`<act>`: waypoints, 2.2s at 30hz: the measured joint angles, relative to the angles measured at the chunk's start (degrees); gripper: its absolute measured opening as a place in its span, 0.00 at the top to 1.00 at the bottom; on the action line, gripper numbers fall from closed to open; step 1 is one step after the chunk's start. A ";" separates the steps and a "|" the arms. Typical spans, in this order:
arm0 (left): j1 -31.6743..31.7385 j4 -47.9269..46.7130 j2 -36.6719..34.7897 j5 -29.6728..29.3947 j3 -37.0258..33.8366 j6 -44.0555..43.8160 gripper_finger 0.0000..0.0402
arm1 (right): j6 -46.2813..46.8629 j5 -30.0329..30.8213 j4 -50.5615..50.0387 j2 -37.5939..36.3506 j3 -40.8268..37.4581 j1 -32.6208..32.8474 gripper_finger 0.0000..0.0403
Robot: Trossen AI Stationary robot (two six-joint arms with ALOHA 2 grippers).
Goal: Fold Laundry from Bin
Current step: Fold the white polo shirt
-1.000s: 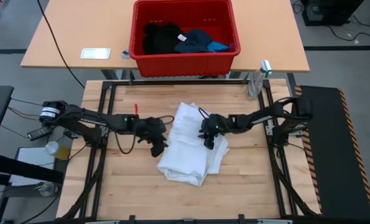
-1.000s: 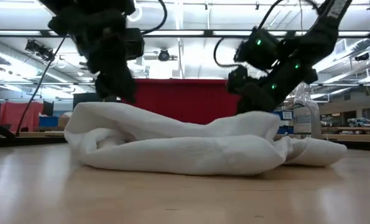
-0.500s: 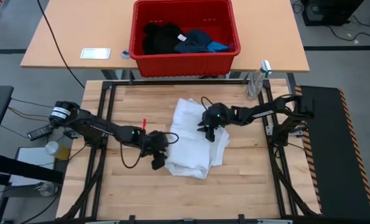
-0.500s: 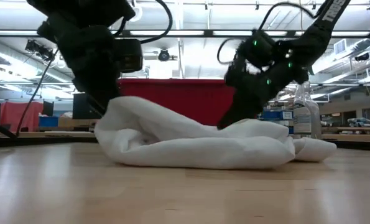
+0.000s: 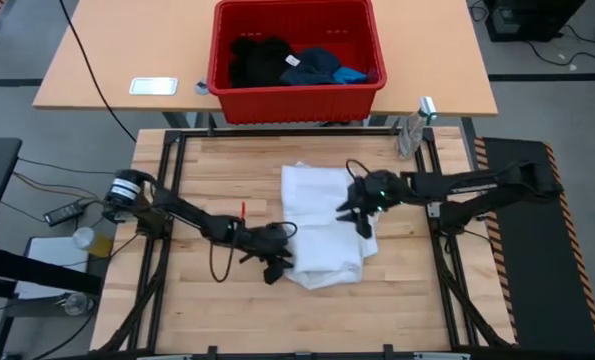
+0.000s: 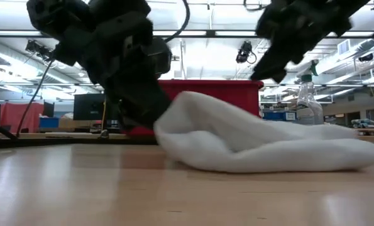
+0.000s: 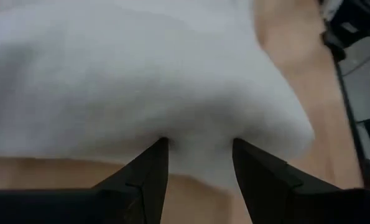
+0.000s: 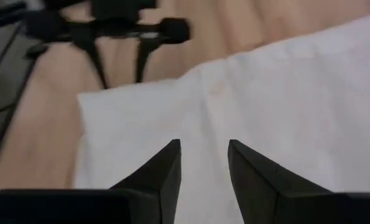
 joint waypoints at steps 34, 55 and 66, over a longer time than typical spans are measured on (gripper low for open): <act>-6.10 -38.40 11.80 -16.53 30.48 70.67 0.06 | 14.39 8.66 -11.57 -7.11 -0.04 10.47 0.67; -7.13 -24.94 17.10 -15.72 30.56 78.65 0.04 | 15.60 9.83 -10.46 -7.11 -0.04 10.47 0.67; -7.43 -28.30 18.00 -17.25 30.52 71.58 0.47 | 15.63 9.79 -8.68 -7.11 -0.04 10.51 0.67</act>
